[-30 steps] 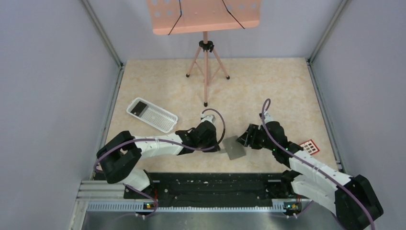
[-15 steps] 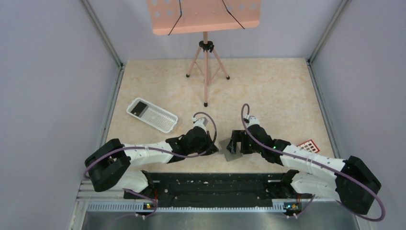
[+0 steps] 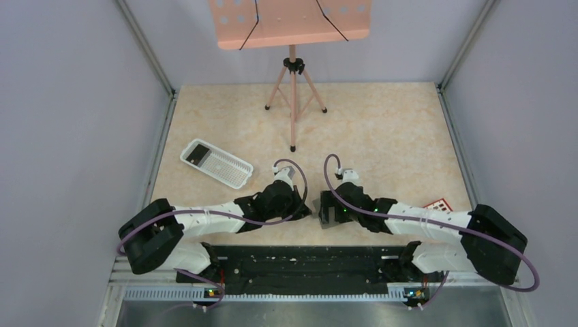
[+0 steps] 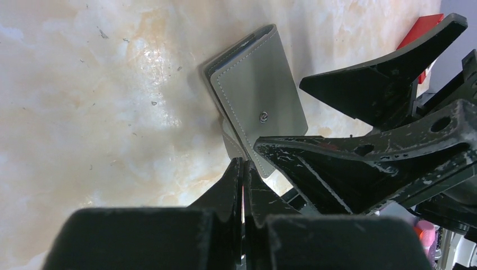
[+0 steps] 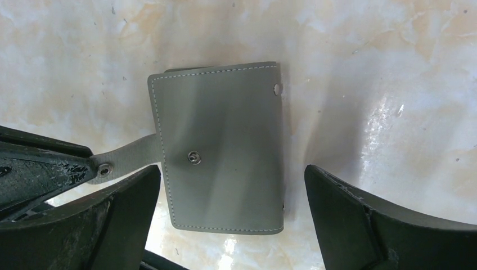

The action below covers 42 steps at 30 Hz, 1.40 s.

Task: Take the credit cards out of the card holder
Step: Open the card holder at the center of the board.

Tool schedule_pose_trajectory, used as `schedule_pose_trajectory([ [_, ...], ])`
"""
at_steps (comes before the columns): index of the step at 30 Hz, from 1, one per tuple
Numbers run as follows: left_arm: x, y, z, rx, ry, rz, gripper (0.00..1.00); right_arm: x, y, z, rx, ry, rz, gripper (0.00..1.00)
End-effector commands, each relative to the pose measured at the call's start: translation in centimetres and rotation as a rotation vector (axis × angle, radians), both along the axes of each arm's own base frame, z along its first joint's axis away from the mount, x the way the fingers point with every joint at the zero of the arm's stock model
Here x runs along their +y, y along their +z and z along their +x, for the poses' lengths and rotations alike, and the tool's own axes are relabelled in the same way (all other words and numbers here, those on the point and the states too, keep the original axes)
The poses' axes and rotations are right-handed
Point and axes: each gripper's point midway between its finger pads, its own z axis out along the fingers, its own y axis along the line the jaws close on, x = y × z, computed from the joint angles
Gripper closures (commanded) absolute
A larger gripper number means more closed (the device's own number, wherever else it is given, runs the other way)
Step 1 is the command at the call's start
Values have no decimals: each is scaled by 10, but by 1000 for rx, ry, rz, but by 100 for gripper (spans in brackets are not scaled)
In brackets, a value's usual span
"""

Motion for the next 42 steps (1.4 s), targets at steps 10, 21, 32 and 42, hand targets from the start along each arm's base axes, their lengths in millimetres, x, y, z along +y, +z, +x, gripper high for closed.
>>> schedule_pose_trajectory([
  [10,-5,15,3,-31,18,-67,100,16,7,11,-84,-38,-114,2],
  [21,-1,14,4,-34,29,-58,100,10,-3,11,-95,-53,-197,5],
  [32,9,4,3,-27,34,16,100,-2,29,15,-165,-84,-157,12],
  [42,18,0,4,-31,51,58,100,-37,36,16,-174,-148,-177,13],
])
